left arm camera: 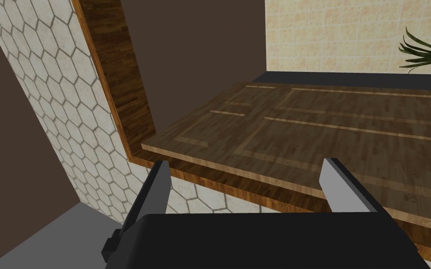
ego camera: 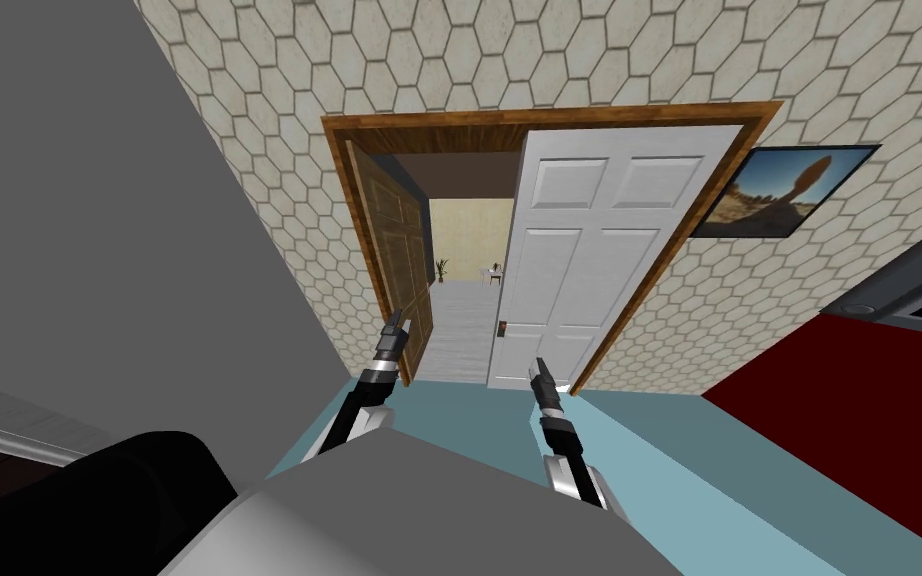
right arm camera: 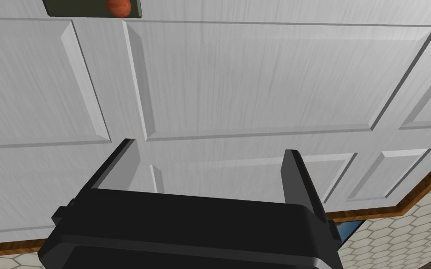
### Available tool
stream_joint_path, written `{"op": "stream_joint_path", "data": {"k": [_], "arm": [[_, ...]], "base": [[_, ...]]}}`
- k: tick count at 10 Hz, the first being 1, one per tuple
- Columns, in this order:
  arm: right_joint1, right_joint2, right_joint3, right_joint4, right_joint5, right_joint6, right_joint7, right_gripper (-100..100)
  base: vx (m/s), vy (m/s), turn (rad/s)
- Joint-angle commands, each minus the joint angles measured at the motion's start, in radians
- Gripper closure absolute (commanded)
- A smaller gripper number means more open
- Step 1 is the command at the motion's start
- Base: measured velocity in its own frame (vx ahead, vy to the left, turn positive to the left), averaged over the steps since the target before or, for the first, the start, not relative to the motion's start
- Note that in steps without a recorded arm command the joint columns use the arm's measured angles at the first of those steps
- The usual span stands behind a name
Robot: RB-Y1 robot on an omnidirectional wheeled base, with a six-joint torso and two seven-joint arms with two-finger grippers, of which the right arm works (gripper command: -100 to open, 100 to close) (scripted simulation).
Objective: Push the door open
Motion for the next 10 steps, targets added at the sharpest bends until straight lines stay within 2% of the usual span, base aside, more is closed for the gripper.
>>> {"op": "stream_joint_path", "data": {"k": [1,3,4,10], "arm": [[-0.018,0.001,0.001,0.046,0.006,-0.010,-0.002,-100],[-0.037,0.001,0.002,0.100,0.012,-0.023,-0.005,-100],[-0.037,0.001,0.002,0.101,0.012,-0.023,-0.005,-100],[-0.087,0.002,0.006,0.249,0.030,-0.058,-0.012,-100]], "base": [[0.100,-0.007,0.023],[0.110,-0.001,0.025],[0.072,-0.007,0.006],[0.085,-0.014,0.022]]}}
